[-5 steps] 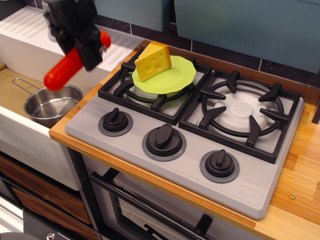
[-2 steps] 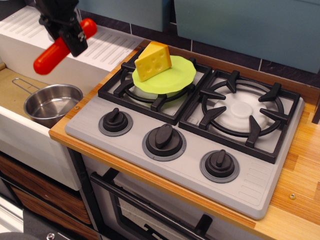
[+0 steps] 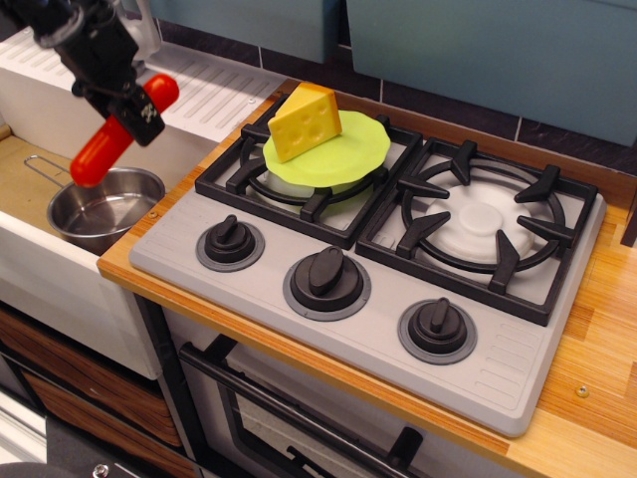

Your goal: Put cheese on plate and sausage in pot or pan in sink

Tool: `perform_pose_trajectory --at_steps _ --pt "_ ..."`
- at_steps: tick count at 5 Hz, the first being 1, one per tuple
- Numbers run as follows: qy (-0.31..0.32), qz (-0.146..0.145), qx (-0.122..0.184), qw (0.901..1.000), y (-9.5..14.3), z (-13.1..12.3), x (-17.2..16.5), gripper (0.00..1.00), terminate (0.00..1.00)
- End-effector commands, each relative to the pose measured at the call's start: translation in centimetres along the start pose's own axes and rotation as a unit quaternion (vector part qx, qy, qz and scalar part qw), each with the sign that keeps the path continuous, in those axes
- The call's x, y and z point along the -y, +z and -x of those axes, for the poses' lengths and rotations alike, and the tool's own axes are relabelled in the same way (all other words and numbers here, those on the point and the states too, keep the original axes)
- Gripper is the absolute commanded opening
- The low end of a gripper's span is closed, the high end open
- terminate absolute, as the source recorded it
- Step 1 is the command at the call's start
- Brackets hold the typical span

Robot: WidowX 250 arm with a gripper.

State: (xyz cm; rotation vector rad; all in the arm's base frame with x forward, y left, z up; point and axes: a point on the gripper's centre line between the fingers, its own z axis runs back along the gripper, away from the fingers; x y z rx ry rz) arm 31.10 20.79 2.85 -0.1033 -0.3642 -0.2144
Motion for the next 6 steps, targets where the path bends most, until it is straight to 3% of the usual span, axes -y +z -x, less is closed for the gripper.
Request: perform_pose_trajectory --at_steps 1,2,3,5,6 --pt "0.000 -0.003 0.033 0.9995 -1.6 0.4 0.0 0.00 0.00" --pt "0.003 -0.001 0.032 0.9995 -2.4 0.6 0.3 0.00 0.00" --pt "0.002 -0.005 0.025 0.9997 -2.4 0.6 0.6 1.00 0.00" --pt "0.009 -0.015 0.004 0.9998 -0.3 -0.1 1.6 1.00 0.00" --pt "0.014 -0.027 -0.018 0.9994 2.6 -0.8 2.1 1.00 0.00"
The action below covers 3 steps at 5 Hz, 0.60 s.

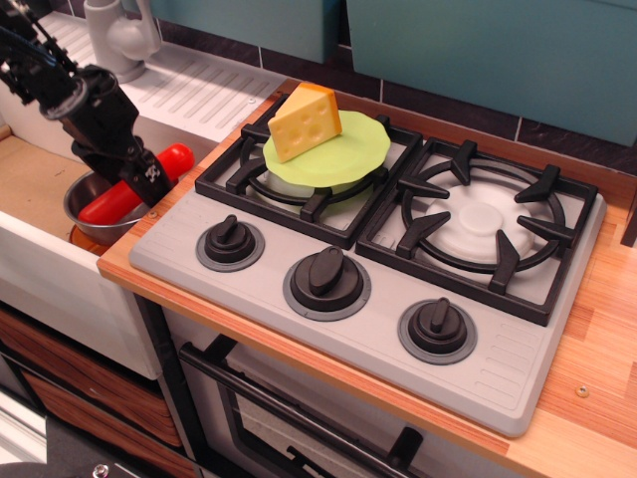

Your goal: Put cheese on plate and sausage in pot or pan in sink

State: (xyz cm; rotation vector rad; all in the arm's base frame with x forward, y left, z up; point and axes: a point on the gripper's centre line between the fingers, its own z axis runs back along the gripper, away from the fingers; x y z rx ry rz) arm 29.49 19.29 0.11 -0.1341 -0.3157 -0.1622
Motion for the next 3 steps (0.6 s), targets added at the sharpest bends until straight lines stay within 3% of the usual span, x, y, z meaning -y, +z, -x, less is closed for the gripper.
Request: perform_pose_trajectory --at_steps 1,3 --pt "-0.008 -0.059 -0.016 0.9981 8.2 -3.3 1.5 1.00 0.00" --pt "-0.008 -0.084 -0.061 0.9946 13.4 -4.2 2.9 1.00 0.00"
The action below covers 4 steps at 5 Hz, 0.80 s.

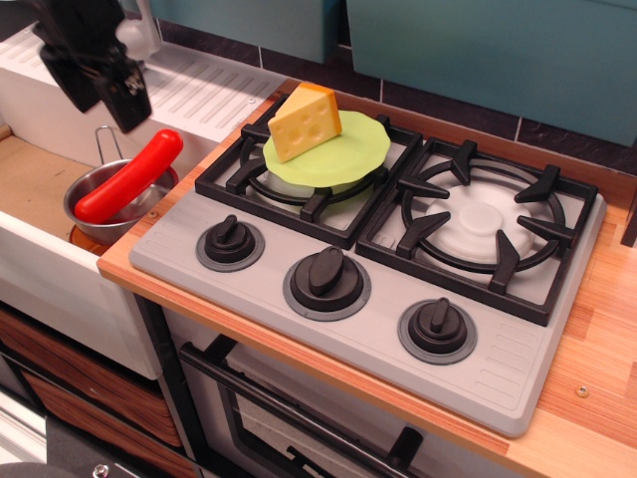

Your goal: Put cheese on plate and sausage in pot or pan in sink

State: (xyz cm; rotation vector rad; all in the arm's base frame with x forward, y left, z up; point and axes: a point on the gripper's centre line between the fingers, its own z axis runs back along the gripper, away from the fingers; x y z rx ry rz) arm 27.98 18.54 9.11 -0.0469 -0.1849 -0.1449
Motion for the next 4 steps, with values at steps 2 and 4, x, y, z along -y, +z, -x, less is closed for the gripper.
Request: perform_pose_trajectory --at_steps 2,4 --pt "-0.011 -0.045 0.008 0.9989 5.01 -2.01 0.64 1.00 0.00" --pt "-0.011 -0.045 0.008 0.9989 5.01 -2.01 0.64 1.00 1.00"
